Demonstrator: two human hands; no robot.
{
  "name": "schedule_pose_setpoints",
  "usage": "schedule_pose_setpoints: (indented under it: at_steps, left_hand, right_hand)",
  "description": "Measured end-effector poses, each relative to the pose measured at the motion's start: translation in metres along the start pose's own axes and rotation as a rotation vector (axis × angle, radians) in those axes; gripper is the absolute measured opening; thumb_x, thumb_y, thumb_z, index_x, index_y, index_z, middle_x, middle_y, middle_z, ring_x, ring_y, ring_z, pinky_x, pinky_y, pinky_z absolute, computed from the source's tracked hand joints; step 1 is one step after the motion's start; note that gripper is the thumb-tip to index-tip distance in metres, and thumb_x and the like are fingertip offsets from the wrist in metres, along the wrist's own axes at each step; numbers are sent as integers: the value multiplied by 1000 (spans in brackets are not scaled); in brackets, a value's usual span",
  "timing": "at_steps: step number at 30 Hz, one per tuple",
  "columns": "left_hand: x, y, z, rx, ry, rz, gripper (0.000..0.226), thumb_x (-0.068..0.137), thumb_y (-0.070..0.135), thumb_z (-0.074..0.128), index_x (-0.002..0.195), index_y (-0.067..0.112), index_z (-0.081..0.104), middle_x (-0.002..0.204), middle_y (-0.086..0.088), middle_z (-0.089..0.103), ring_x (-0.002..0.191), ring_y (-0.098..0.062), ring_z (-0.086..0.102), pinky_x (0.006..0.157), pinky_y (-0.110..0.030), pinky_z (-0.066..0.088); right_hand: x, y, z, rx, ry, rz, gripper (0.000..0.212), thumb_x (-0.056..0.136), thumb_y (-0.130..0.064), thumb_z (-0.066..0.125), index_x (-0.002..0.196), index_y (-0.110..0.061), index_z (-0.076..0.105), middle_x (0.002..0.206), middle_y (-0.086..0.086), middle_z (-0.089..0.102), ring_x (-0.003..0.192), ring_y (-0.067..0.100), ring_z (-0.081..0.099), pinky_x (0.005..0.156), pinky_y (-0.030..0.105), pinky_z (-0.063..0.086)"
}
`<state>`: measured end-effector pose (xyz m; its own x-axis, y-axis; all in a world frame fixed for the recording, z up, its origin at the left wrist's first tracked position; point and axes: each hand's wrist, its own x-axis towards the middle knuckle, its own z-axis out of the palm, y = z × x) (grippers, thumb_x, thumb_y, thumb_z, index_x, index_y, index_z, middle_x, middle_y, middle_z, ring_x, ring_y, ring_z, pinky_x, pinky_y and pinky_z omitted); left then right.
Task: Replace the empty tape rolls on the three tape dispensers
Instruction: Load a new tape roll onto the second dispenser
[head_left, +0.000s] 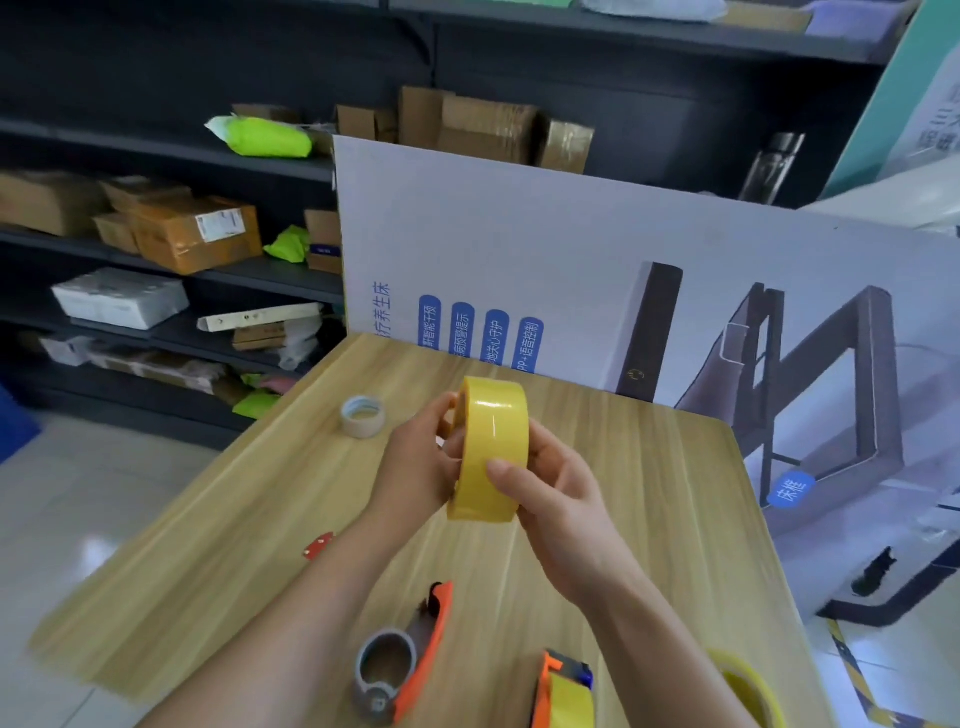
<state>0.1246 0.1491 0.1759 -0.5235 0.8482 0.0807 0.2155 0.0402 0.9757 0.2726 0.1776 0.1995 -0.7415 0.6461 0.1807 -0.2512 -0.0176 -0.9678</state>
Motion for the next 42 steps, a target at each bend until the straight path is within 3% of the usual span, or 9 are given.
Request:
schedule_pose_setpoints:
  at_steps: [6, 11, 17, 22, 26, 29, 32, 37, 42]
  left_hand:
    - [6, -6, -54, 118, -38, 134, 30, 86, 5, 57, 112, 19, 59, 96, 0, 61, 75, -8, 63, 62, -22, 50]
    - [7, 2, -80, 273, 21, 428, 31, 76, 29, 53, 106, 37, 60, 93, 23, 64, 87, -1, 62, 72, -22, 49]
    - [5, 6, -74, 102, -8, 263, 36, 69, 15, 51, 101, 25, 65, 76, 16, 60, 75, -18, 57, 64, -45, 48]
    - [4, 12, -68, 76, -98, 41, 49, 85, -13, 47, 128, 9, 52, 87, 5, 60, 69, -6, 62, 57, -19, 49]
    - [-1, 9, -64, 51, -135, -48, 38, 89, -10, 45, 118, 11, 57, 94, -22, 59, 77, -33, 59, 65, -39, 46]
    - [-9, 10, -64, 188, -105, 117, 60, 85, -9, 54, 137, 19, 44, 105, -6, 60, 85, -16, 59, 72, -21, 49]
    - [-13, 14, -70, 330, 35, 413, 47, 83, 3, 56, 124, 26, 55, 101, 15, 61, 92, -1, 57, 79, -16, 45]
    - [-1, 20, -86, 233, 71, 370, 30, 82, 2, 61, 103, 23, 66, 87, 11, 68, 85, -10, 64, 76, -32, 54]
    - [19, 15, -109, 207, 10, 276, 44, 78, -12, 53, 104, 20, 67, 86, -5, 67, 84, -27, 64, 78, -50, 54]
  right_hand:
    - [18, 9, 46, 17, 12, -11, 34, 90, -9, 57, 123, -8, 62, 115, 17, 70, 106, 32, 66, 95, 50, 51]
    - [24, 11, 64, 70, 39, 24, 31, 89, -15, 57, 118, -10, 65, 111, 18, 71, 97, 29, 69, 90, 54, 51]
    - [26, 1, 58, 101, -33, 12, 36, 86, -7, 51, 119, -7, 65, 109, 17, 71, 93, 28, 69, 88, 52, 52]
    - [23, -4, 48, 111, -81, -2, 41, 82, -2, 50, 120, -6, 64, 111, 18, 71, 95, 29, 69, 89, 48, 54]
    - [21, -4, 45, 112, -105, 14, 36, 86, -7, 52, 120, -5, 65, 115, 20, 69, 95, 30, 69, 87, 48, 55]
    - [20, 0, 47, 108, -64, 26, 33, 86, -10, 52, 114, -10, 69, 111, 17, 71, 91, 28, 69, 88, 51, 53]
    - [23, 2, 52, 120, -32, 46, 31, 85, -13, 53, 111, -8, 70, 110, 18, 72, 90, 28, 69, 89, 56, 51]
    - [33, -1, 62, 126, -23, 65, 31, 86, -16, 54, 111, -10, 70, 108, 20, 71, 92, 29, 70, 89, 56, 51]
    - [54, -1, 81, 110, -47, 38, 36, 87, -13, 50, 119, -10, 67, 117, 17, 69, 93, 28, 69, 91, 56, 50]
